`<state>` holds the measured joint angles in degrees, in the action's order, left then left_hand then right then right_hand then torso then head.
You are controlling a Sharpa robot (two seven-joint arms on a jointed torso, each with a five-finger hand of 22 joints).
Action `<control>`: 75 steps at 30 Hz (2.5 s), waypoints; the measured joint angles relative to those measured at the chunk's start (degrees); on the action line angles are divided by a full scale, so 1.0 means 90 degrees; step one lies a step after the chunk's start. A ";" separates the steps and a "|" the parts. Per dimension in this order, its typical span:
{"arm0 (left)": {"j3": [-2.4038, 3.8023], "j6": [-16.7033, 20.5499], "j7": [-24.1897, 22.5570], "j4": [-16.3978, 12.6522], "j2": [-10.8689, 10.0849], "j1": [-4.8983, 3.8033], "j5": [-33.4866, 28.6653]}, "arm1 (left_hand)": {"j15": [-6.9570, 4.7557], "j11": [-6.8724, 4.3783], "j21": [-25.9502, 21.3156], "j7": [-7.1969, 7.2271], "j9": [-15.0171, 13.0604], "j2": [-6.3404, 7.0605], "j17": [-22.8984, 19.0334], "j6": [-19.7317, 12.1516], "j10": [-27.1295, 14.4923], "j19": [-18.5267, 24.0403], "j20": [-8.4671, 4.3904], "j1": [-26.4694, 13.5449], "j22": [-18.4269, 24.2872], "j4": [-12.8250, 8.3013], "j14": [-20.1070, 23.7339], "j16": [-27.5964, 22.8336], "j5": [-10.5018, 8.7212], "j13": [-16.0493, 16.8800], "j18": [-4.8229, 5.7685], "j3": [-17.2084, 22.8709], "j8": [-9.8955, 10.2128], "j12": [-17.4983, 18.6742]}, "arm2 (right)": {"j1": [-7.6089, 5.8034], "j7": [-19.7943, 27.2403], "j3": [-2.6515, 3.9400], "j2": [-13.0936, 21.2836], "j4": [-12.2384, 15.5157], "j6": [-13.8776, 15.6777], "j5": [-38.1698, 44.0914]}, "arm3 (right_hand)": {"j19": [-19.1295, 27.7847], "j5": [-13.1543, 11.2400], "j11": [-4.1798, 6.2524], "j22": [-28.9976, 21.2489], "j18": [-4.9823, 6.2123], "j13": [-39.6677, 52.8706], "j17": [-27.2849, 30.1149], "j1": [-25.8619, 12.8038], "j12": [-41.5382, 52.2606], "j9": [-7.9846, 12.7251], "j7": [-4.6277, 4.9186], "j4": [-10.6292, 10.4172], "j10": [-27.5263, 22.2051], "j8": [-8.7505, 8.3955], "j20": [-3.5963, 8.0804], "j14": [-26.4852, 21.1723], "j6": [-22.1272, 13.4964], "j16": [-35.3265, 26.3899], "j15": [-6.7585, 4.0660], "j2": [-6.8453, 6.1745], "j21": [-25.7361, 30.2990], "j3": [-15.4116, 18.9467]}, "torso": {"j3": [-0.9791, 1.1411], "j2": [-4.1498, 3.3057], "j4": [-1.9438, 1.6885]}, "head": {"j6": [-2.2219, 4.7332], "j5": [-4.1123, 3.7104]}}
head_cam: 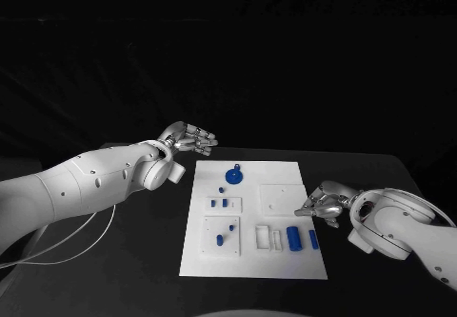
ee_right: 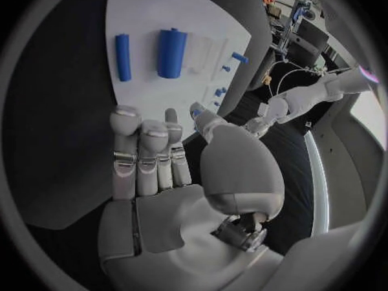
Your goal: Assemble the parts on the task board
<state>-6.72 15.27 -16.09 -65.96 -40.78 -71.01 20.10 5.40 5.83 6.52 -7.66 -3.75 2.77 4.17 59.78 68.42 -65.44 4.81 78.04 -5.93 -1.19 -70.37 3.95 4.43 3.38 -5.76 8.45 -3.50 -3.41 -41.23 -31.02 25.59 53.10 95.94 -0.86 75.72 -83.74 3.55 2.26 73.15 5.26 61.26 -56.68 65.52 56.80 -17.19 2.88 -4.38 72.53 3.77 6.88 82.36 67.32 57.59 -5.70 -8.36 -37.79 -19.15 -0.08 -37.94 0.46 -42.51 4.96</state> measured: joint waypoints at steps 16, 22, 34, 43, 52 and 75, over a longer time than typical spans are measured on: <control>-0.0002 -0.0335 -0.0374 -0.0433 -0.0268 0.0019 -0.0593 | 0.0142 0.0112 -0.0116 -0.0011 0.0001 0.0287 -0.0031 -0.0082 -0.0212 0.0093 0.0092 -0.0488 0.0112 0.0595 0.0259 -0.0025 0.0020 0.0007 0.0099 -0.1382 0.0000 0.0000 | -0.0001 -0.0876 -0.0099 -0.0059 0.0095 -0.0780 -0.0365 | 0.0001 -0.0049 -0.0022 0.0201 0.0000 0.0342 -0.0386 -0.0360 -0.0092 -0.0583 -0.0026 -0.0409 0.0089 0.0000 -0.0002 0.0023 -0.0090 0.0054 0.0023 -0.0160 -0.0152 -0.0023 | -0.0017 0.0002 -0.0006 | -0.0046 -0.0162; -0.0002 -0.0425 -0.0464 -0.0476 -0.0275 0.0021 -0.0690 | 0.0149 0.0124 -0.0160 -0.0011 0.0002 0.0287 -0.0031 -0.0082 -0.0270 0.0127 0.0126 -0.0488 0.0126 0.0595 0.0339 -0.0025 0.0020 0.0007 0.0100 -0.1382 0.0000 0.0000 | -0.0001 -0.0926 -0.0244 -0.0134 0.0114 -0.0849 -0.0387 | 0.0001 -0.0049 -0.0022 0.0200 0.0000 0.0369 -0.0426 -0.0435 -0.0136 -0.0565 0.0003 -0.0484 0.0088 0.0000 -0.0002 0.0023 -0.0148 0.0054 0.0023 -0.0236 -0.0152 0.0005 | -0.0017 0.0001 -0.0009 | -0.0076 -0.0178; -0.0003 -0.0531 -0.0511 -0.0501 -0.0259 0.0023 -0.0746 | 0.0218 0.0214 -0.0227 -0.0114 0.0003 0.0573 -0.0031 -0.0276 -0.0451 0.0208 0.0207 -0.0320 0.0174 0.1083 0.0522 -0.0025 0.0045 0.0007 0.0099 -0.1370 0.0000 0.0000 | -0.0025 -0.0966 -0.0506 -0.0270 0.0016 -0.0995 -0.0153 | 0.0002 -0.0049 -0.0059 0.0200 0.0000 0.0338 -0.0463 -0.0506 -0.0302 -0.0424 0.0063 -0.0596 0.0053 0.0027 -0.0003 0.0023 -0.0383 -0.0005 0.0023 -0.0350 -0.0113 0.0199 | -0.0009 -0.0001 -0.0001 | -0.0116 -0.0165; -0.0003 -0.0580 -0.0510 -0.0523 -0.0275 0.0023 -0.0745 | 0.0242 0.0236 -0.0234 -0.0139 0.0003 0.0598 -0.0031 -0.0301 -0.0473 0.0219 0.0216 -0.0295 0.0174 0.1189 0.0544 -0.0025 0.0045 0.0006 0.0099 -0.1396 0.0000 0.0000 | -0.0076 -0.0965 -0.0689 -0.0490 -0.0103 -0.0832 0.0081 | 0.0002 -0.0049 -0.0071 0.0199 -0.0002 0.0347 -0.0508 -0.0443 -0.0358 -0.2431 0.0068 -0.0849 0.0063 0.0013 -0.0003 0.0047 -0.0411 -0.0051 0.0046 -0.0413 -0.0113 0.0522 | -0.0001 -0.0007 -0.0002 | -0.0143 -0.0154; -0.0004 -0.0606 -0.0499 -0.0521 -0.0275 0.0024 -0.0743 | 0.0242 0.0237 -0.0234 -0.0153 0.0003 0.0598 -0.0031 -0.0329 -0.0473 0.0218 0.0217 -0.0294 0.0173 0.1192 0.0544 -0.0025 0.0045 0.0006 0.0099 -0.1399 0.0000 0.0000 | -0.0054 -0.0968 -0.0766 -0.0658 -0.0130 -0.0575 0.0164 | 0.0002 -0.0049 -0.0081 0.0198 -0.0004 0.0402 -0.0573 -0.0316 -0.0358 -0.3571 0.0076 -0.0884 0.0053 -0.0006 -0.0003 0.0047 -0.0419 -0.0051 0.0046 -0.0463 -0.0113 0.0557 | -0.0009 -0.0005 0.0001 | -0.0162 -0.0147; -0.0006 -0.0650 -0.0395 -0.0515 -0.0278 0.0024 -0.0740 | 0.0243 0.0240 -0.0234 -0.0160 0.0004 0.0597 -0.0030 -0.0366 -0.0519 0.0218 0.0216 -0.0295 0.0172 0.1166 0.0543 -0.0025 0.0045 0.0006 0.0099 -0.1374 0.0000 0.0000 | -0.0044 -0.0927 -0.0906 -0.0631 -0.0094 -0.0024 0.0048 | -0.0022 0.1786 -0.0062 0.0197 -0.0101 0.0354 -0.0560 -0.0472 -0.0360 -0.3811 0.0096 0.0196 0.0011 0.0008 -0.0026 0.0106 -0.0221 -0.0100 0.0053 0.0075 -0.0186 0.0384 | -0.0009 0.0002 0.0005 | -0.0138 -0.0081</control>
<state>-6.78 9.42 -19.65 -70.60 -43.29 -70.79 13.44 7.58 7.99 4.42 -9.10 -3.71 8.14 3.90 56.49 63.75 -63.48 6.76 75.39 -4.38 9.31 -65.48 3.73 4.83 3.43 -4.87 -3.91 -3.50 -3.41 -41.63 -39.36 17.43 47.42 95.09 -1.08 76.15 -83.94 19.63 1.70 74.92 4.35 64.45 -61.72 61.27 53.57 -51.49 3.75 -2.62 72.62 3.84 6.64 83.32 65.33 56.68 -5.22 -7.68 -39.46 -15.69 -0.16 -37.91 0.51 -43.75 4.24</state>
